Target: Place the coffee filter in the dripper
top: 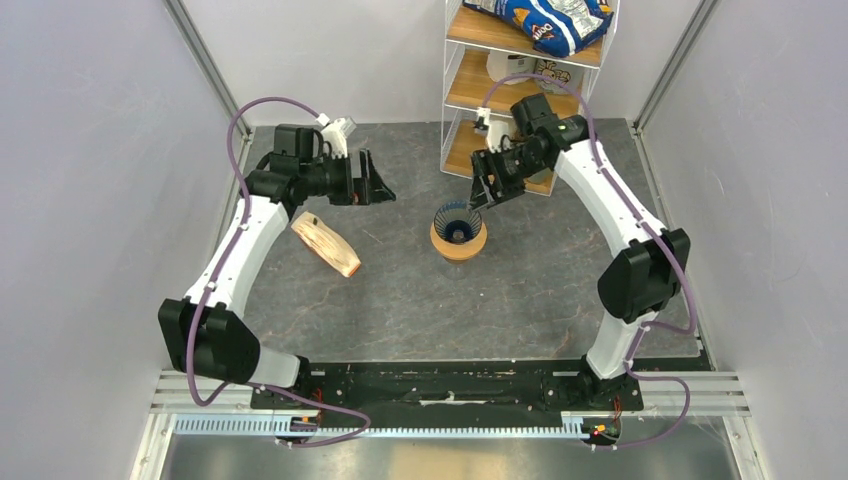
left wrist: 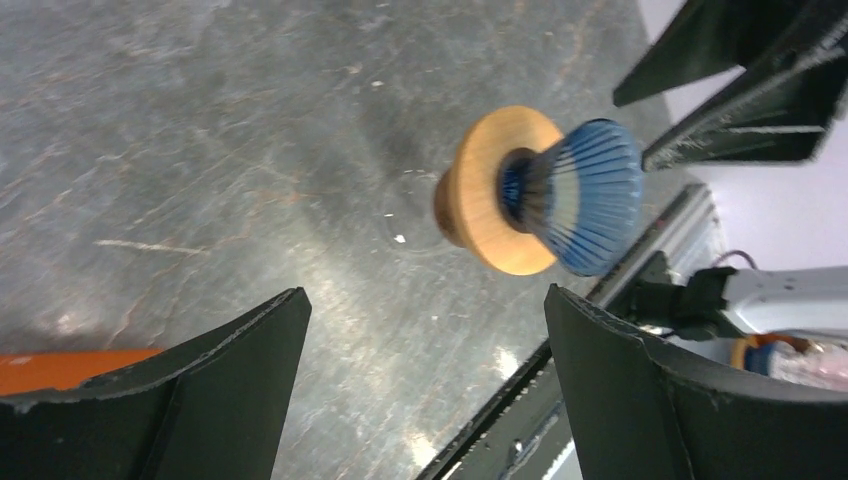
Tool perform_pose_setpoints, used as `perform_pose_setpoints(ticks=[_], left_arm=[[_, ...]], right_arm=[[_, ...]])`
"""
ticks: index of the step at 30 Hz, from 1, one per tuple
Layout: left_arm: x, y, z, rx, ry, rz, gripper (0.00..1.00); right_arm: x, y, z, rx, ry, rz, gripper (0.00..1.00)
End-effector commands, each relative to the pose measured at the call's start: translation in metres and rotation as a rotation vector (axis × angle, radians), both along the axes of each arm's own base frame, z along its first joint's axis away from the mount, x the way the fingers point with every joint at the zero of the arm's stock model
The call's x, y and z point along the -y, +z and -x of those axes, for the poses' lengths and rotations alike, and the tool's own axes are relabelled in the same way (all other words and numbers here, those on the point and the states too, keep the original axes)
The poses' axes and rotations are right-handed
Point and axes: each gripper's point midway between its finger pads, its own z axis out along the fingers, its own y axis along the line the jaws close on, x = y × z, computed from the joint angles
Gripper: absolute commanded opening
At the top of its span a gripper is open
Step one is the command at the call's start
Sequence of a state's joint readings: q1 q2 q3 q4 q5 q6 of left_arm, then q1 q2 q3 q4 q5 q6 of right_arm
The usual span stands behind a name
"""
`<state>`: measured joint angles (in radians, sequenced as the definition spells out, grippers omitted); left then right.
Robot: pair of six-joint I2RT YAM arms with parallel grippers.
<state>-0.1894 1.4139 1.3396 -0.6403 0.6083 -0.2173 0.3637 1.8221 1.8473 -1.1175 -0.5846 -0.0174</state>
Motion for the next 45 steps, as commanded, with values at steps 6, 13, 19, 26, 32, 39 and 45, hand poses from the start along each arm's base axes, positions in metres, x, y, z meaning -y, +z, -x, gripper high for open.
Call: perform_pose_setpoints(ticks=[6,13,19,26,32,39,45], left_arm=[[0.076,0.030,0.036,-0.124,-0.273,0.231,0.80],[0.107,0.015,0.034,-0.205,-0.326,0.241,0.63],[0.110,0.004,0.025,-0.227,-0.315,0.227,0.57],[0.116,-0.003,0.021,-0.242,-0.321,0.223,0.50],[0.122,-0.006,0.019,-0.246,-0.332,0.221,0.43],[0.129,-0.009,0.014,-0.251,-0.333,0.216,0.31],[0.130,-0.014,0.012,-0.258,-0.330,0.210,0.27]], right_arm=[[0.016,0.034,0.028,-0.055,0.049,-0.185,0.66],[0.008,0.026,0.022,-0.080,0.045,-0.228,0.58],[0.008,0.016,0.014,-0.092,0.038,-0.208,0.56],[0.008,0.005,0.005,-0.103,0.028,-0.189,0.44],[0.007,0.002,0.002,-0.106,0.022,-0.188,0.38],[0.008,-0.002,-0.004,-0.101,0.008,-0.175,0.35],[0.009,-0.007,-0.007,-0.104,0.001,-0.161,0.29]])
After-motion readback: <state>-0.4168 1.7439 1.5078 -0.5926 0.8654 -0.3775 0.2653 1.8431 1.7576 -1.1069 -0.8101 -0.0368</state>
